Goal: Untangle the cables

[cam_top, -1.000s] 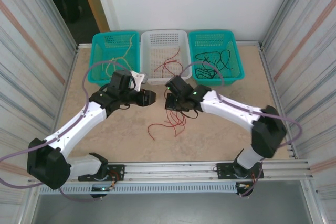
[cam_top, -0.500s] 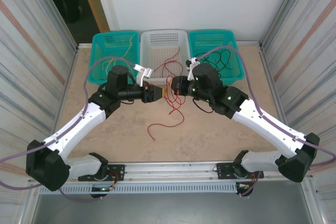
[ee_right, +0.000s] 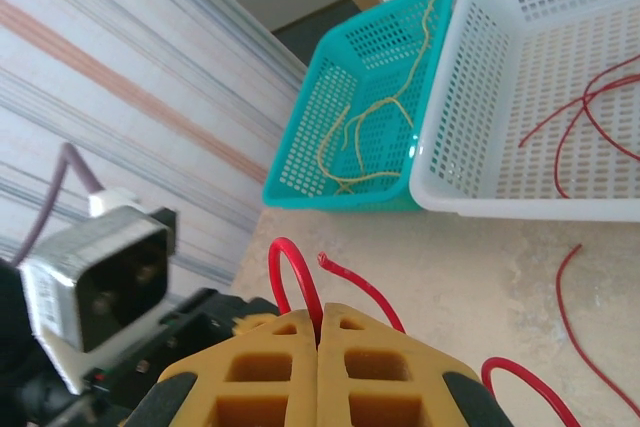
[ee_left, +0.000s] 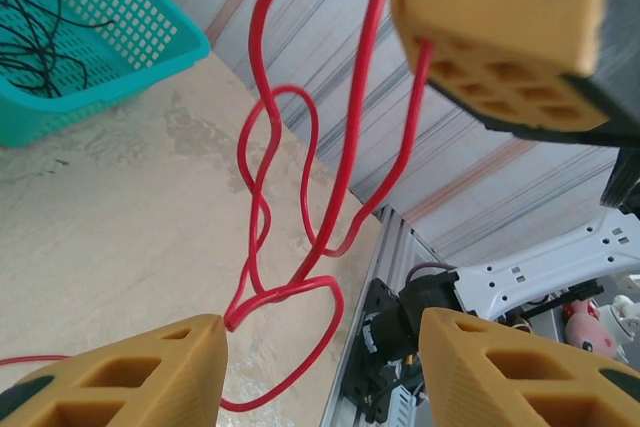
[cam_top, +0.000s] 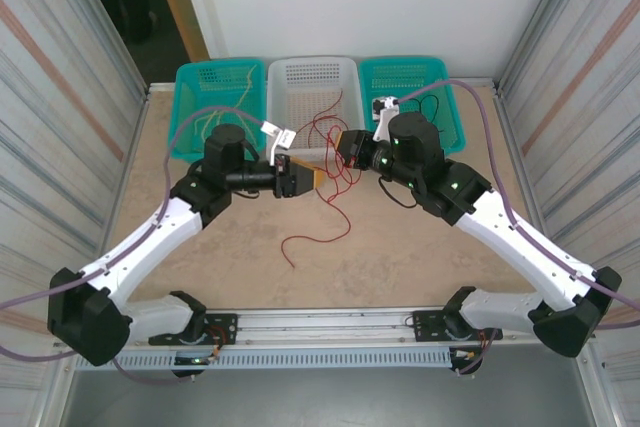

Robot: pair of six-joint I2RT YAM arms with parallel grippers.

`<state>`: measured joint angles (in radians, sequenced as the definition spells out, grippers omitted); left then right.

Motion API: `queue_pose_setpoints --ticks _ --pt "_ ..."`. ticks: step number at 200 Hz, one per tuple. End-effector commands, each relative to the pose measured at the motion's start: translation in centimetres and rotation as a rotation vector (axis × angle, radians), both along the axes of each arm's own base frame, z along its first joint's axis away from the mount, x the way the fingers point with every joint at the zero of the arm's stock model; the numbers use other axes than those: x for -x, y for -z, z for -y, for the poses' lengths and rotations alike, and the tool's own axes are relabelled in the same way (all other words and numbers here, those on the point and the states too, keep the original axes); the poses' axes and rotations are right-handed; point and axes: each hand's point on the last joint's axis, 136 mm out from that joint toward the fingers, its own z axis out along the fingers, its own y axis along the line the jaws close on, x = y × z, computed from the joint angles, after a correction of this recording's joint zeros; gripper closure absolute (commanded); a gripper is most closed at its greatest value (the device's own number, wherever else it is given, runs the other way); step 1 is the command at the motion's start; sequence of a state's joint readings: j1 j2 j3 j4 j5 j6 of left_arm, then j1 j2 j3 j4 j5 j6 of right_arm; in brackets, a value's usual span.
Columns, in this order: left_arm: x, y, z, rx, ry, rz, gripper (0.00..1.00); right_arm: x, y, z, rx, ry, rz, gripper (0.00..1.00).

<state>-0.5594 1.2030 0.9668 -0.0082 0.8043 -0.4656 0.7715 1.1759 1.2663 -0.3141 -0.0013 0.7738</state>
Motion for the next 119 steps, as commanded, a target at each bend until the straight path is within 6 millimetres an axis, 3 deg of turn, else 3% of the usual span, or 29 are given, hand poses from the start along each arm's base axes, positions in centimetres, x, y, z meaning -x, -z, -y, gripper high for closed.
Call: queue_pose_setpoints --ticks 1,44,76,93,119 --pt "0.7 -0.5 1.1 0.02 0.048 0.002 0.45 0.2 -3.2 0.0 -0.069 -0.013 0.062 1.0" --pt "1.5 0.5 2.4 -0.019 0.081 0.029 0.43 -0.2 -4.0 0.1 -0.098 0.009 0.078 1.0" --pt "1.3 1.9 2.5 -0.165 0.023 0.115 0.47 -0.4 -4.4 0.2 -0.11 0.007 0.079 1.0" --pt "0.4 2.4 2.6 -0.207 -0.014 0.137 0.57 -0.3 -4.7 0.2 -0.119 0.003 0.08 1.0" --pt "-0.8 3.2 2.4 -0.234 -0.069 0.147 0.81 -0.2 -5.2 0.8 -0.139 0.014 0.08 1.0"
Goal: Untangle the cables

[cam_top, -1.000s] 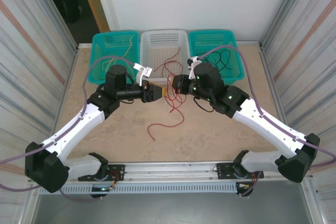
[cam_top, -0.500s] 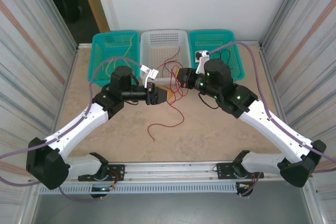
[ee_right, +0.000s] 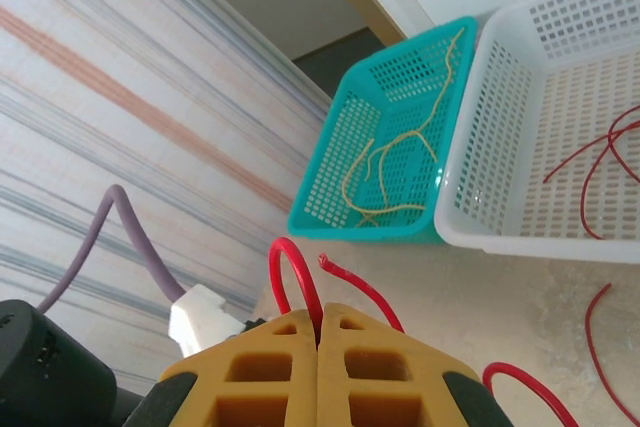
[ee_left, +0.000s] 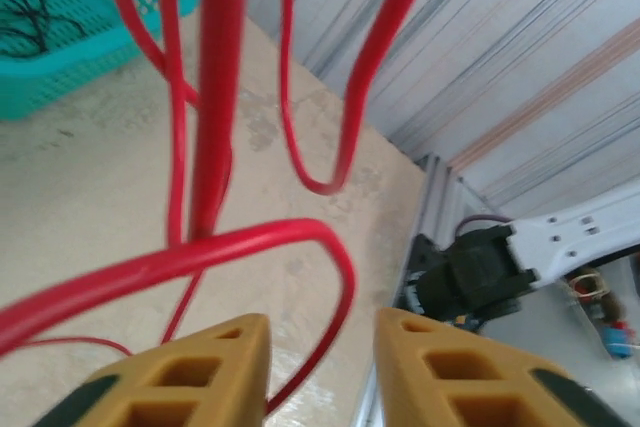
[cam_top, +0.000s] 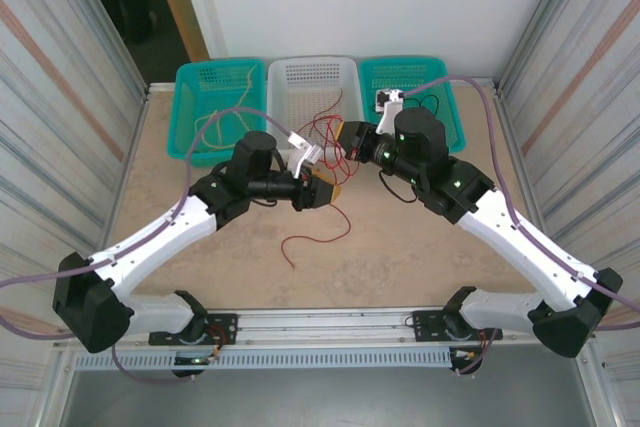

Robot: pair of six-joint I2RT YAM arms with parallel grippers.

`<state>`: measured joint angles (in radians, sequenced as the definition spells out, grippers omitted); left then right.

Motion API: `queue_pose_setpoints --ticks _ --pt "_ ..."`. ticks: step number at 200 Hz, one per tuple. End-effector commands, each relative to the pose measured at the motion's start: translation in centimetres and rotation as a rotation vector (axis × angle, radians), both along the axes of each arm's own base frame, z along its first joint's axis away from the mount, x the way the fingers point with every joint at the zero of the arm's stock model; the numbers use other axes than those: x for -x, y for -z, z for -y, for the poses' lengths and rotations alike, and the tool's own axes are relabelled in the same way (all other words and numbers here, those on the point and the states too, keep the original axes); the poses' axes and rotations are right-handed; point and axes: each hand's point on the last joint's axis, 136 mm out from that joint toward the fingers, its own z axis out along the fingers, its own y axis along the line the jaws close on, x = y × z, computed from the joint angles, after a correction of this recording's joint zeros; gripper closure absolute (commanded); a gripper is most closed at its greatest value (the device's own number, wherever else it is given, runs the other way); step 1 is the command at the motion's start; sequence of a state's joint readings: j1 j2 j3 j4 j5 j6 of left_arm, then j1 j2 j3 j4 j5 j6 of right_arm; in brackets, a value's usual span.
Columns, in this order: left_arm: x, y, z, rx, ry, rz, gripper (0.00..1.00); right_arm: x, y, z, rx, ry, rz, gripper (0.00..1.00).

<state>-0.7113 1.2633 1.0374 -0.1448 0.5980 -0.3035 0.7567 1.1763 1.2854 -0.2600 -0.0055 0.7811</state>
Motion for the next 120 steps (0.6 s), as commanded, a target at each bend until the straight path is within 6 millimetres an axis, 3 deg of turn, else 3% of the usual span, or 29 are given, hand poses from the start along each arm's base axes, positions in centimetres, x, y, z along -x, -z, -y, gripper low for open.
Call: queue_pose_setpoints --ticks 1,21,73,96,101,120 --pt "-1.8 0.7 -0.5 -0.063 -0.077 0.057 0.82 0.4 -3.0 0.7 -0.083 0.001 0.033 1.0" --pt "-2.7 1.7 -1.2 -0.101 -0.138 0.063 1.0 -0.1 -3.2 2.4 -0.139 0.023 0.011 1.0" --pt "-4.9 2.7 -7.1 -0.117 -0.394 0.07 1.0 -1.0 -4.1 8.5 -0.23 0.132 -0.003 1.0" --pt "-6.9 2.7 -10.8 -0.09 -0.531 0.003 1.0 -1.4 -3.1 10.4 -0.208 0.183 -0.027 1.0" --pt "-7.4 2.6 -11.7 -0.08 -0.563 -0.007 1.0 -0.6 -3.6 11.1 -0.215 0.19 -0.011 1.0" --pt "-9.2 1.8 -14.8 -0.04 -0.673 -0.032 1.0 0.0 -2.7 12.9 -0.203 0.227 -0.033 1.0"
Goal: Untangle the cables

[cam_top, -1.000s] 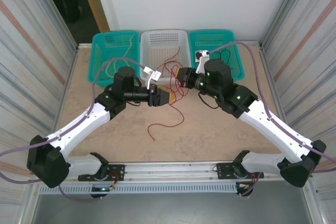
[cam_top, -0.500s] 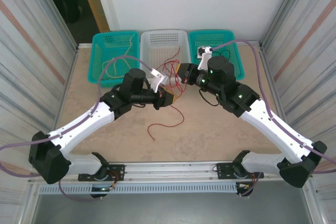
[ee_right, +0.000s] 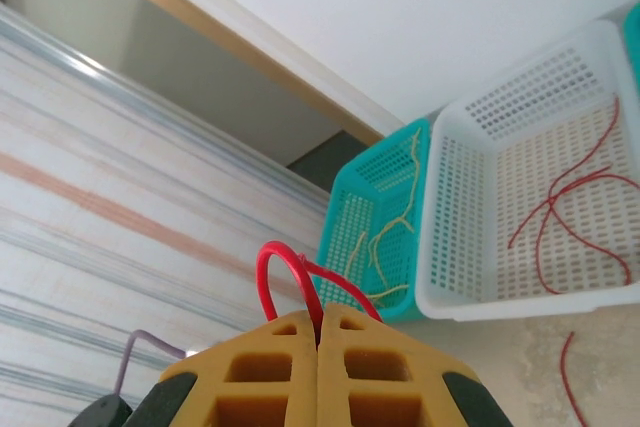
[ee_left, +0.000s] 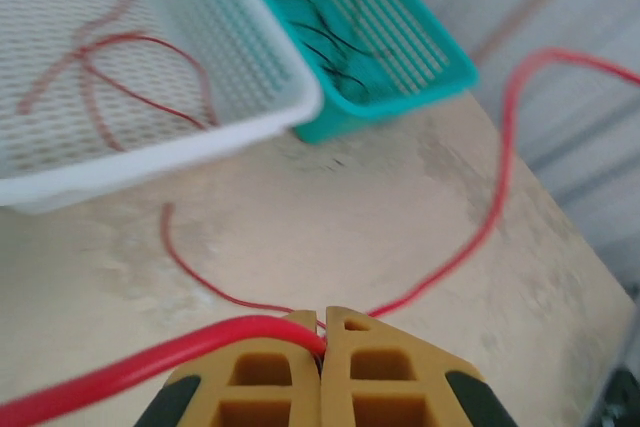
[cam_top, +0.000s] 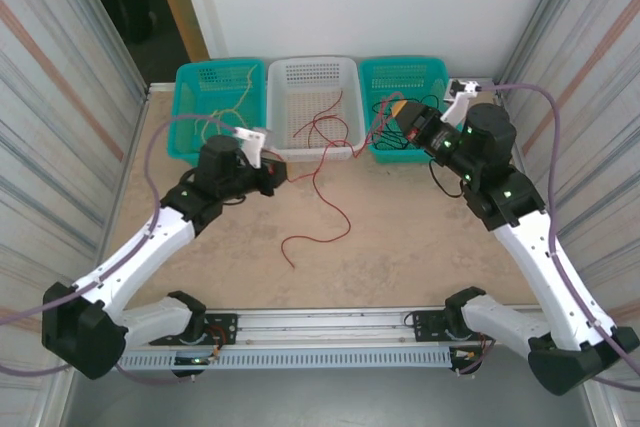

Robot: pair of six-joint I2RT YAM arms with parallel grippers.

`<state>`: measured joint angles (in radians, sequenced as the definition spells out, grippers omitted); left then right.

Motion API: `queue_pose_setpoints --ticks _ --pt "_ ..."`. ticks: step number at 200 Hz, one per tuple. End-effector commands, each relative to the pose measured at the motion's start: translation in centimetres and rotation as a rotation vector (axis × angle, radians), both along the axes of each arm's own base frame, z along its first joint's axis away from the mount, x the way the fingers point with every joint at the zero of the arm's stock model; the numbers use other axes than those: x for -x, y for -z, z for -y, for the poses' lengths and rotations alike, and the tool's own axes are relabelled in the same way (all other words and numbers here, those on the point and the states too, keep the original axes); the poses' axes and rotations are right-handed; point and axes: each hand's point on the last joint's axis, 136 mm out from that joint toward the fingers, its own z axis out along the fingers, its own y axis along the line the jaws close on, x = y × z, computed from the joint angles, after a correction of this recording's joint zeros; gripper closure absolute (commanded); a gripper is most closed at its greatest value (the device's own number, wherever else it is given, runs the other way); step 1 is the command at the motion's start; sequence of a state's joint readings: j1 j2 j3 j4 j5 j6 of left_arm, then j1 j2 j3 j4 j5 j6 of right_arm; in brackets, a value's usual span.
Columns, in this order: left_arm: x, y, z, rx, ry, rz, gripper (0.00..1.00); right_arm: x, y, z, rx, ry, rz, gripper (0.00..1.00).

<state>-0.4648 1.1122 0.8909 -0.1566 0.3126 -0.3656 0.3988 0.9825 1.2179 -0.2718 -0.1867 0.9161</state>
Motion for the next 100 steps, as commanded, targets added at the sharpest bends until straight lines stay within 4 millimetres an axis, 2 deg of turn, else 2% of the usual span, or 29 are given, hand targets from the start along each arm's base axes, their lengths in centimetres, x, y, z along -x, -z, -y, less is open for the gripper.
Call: queue_pose_setpoints --ticks 1,23,34,52,64,78,83,87,100 --pt "-1.8 -0.8 -3.6 0.054 -0.152 -0.025 1.0 1.5 0.6 1.9 -0.012 0.024 -0.028 1.0" --pt "-3.5 -1.2 -5.7 0.045 -0.225 -0.053 1.0 2.5 2.2 4.2 0.029 0.097 -0.063 1.0" --pt "-3.9 -1.5 -6.0 0.051 -0.229 -0.055 1.0 3.0 3.2 5.4 0.055 0.142 -0.088 1.0" --pt "-4.0 -3.2 -5.6 0.096 -0.207 -0.017 1.0 3.1 5.5 6.4 0.105 0.185 -0.155 1.0" --pt "-4.0 -4.5 -4.9 0.138 -0.174 0.003 1.0 2.8 7.7 6.4 0.134 0.184 -0.226 0.86" --pt "-4.2 -5.9 -4.3 0.175 -0.145 0.01 1.0 2.2 10.6 5.8 0.16 0.16 -0.322 0.61" --pt "-4.3 -6.5 -4.1 0.187 -0.138 0.016 1.0 2.0 11.6 5.7 0.17 0.156 -0.357 0.56" --pt "-4.4 -7.1 -3.9 0.197 -0.133 0.024 1.0 1.9 12.3 5.6 0.179 0.155 -0.382 0.46" --pt "-4.8 -9.2 -3.6 0.223 -0.119 0.061 1.0 1.8 13.6 5.2 0.203 0.15 -0.42 0.44"
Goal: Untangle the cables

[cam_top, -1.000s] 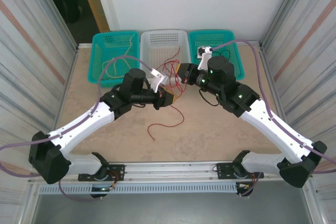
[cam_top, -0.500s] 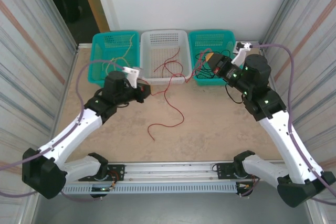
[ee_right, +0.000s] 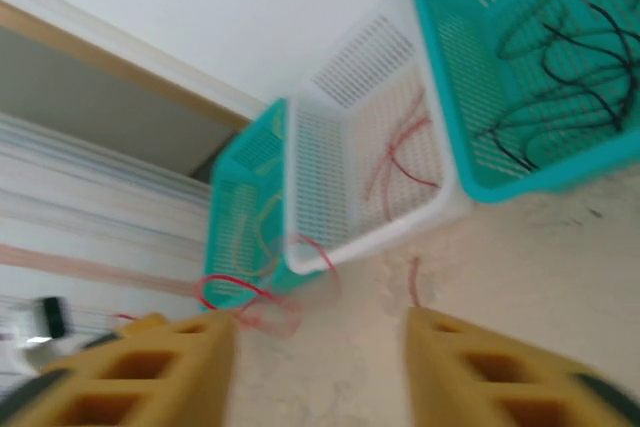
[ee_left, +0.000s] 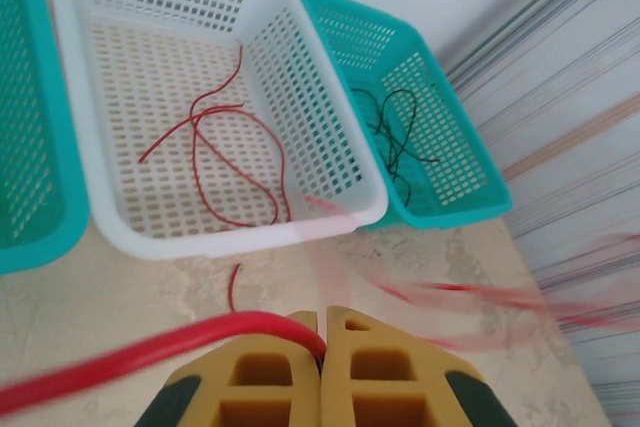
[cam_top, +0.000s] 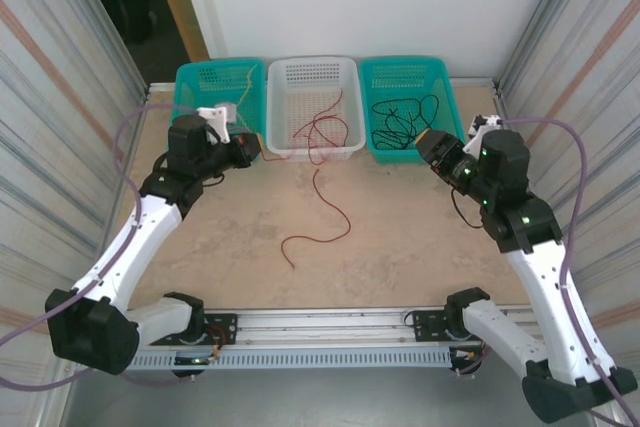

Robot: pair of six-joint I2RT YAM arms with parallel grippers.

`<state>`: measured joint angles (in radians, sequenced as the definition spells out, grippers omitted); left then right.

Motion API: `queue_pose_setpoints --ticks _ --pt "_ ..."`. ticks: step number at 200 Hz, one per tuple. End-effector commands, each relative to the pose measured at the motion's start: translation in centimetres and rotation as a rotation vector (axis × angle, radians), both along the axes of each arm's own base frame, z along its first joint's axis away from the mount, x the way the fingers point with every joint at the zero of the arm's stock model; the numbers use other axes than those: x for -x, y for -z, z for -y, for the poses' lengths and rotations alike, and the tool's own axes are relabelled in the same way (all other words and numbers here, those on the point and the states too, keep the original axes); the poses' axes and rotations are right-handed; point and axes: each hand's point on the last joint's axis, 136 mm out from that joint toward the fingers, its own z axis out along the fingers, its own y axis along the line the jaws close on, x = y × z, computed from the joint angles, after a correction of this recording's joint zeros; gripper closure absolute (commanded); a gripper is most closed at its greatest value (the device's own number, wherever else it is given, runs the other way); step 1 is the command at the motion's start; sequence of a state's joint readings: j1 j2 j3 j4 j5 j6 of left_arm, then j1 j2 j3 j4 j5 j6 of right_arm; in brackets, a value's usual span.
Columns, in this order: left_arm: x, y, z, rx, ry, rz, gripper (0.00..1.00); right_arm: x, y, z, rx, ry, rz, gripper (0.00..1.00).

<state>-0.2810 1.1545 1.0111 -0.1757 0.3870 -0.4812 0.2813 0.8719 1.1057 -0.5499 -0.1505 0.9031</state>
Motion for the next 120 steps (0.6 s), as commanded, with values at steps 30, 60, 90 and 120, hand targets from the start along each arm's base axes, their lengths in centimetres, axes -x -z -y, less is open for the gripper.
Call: queue_pose_setpoints --ticks 30,60,90,120 --pt "-1.3 -10.9 1.4 0.131 0.052 0.195 1.0 0.1 4.4 -1.2 0.099 -0.02 -0.123 0.43" --pt "-1.4 -15.1 2.1 0.173 0.077 0.274 1.0 0.6 4.1 -2.0 0.135 -0.045 -0.112 0.43" --pt "-2.0 -16.8 3.0 0.192 0.092 0.313 1.0 0.9 4.5 -3.0 0.153 -0.078 -0.112 0.43" --pt "-3.2 -18.0 4.2 0.208 0.12 0.349 1.0 1.0 4.6 -4.3 0.17 -0.12 -0.106 0.44"
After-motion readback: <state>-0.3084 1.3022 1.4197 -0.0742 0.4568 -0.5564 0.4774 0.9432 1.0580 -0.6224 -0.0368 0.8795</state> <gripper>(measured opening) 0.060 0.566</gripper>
